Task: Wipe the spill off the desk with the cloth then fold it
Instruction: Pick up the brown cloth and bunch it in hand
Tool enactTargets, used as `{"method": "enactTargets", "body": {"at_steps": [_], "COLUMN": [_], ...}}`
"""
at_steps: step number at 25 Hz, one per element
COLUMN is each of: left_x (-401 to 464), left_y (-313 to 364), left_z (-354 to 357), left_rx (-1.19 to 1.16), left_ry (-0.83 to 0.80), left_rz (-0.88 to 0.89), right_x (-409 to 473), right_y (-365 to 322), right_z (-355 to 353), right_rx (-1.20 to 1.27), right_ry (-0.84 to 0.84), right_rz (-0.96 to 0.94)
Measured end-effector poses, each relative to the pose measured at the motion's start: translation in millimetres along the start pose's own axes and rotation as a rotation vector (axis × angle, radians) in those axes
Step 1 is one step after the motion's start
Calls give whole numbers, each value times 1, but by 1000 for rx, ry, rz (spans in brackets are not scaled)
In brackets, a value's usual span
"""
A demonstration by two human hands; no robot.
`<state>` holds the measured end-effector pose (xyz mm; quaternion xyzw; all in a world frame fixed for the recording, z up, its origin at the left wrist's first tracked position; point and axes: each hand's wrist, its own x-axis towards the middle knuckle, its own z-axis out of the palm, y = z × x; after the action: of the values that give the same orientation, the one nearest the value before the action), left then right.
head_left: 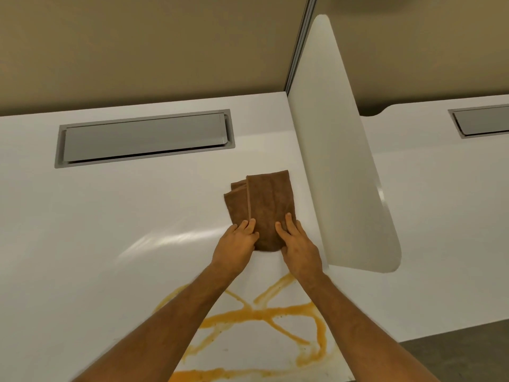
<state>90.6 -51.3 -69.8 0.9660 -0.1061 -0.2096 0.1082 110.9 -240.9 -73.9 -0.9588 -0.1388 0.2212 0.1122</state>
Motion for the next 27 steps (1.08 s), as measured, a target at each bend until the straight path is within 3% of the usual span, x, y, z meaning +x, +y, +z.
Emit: {"method": "enactTargets", "body": {"at_steps": [3,8,14,16,18,20,23,27], "left_x": [-11,-59,-155,-192,-231,-266,-309,-340], "left_y": [0,-11,-29,-37,-50,-65,-70,-62], "left_z": [-10,-52,-96,-99,-101,-95,-90,-95], "left_rx": [-158,-482,-698,-908,-1270,-1462,-1476,-1446], "left_ry": [84,365,517,496,383,254,64,-79], "left_rz": [-48,-120,-25,-84,-154,-112,66,156], "right_x": [1,-27,-99,-131,-165,-196,-232,-267], "right_y": [-12,-49,-130,-157,-182,-207,-237,-262], "right_z": [-14,-51,-105,-108,-109,-112,-122,-128], "right_rx": [95,310,804,869,958,1060,1205,1380], "right_ry": [55,305,184,174,157,130,88,98], "right_rz": [26,-73,17,11,27,4,-60,-67]}}
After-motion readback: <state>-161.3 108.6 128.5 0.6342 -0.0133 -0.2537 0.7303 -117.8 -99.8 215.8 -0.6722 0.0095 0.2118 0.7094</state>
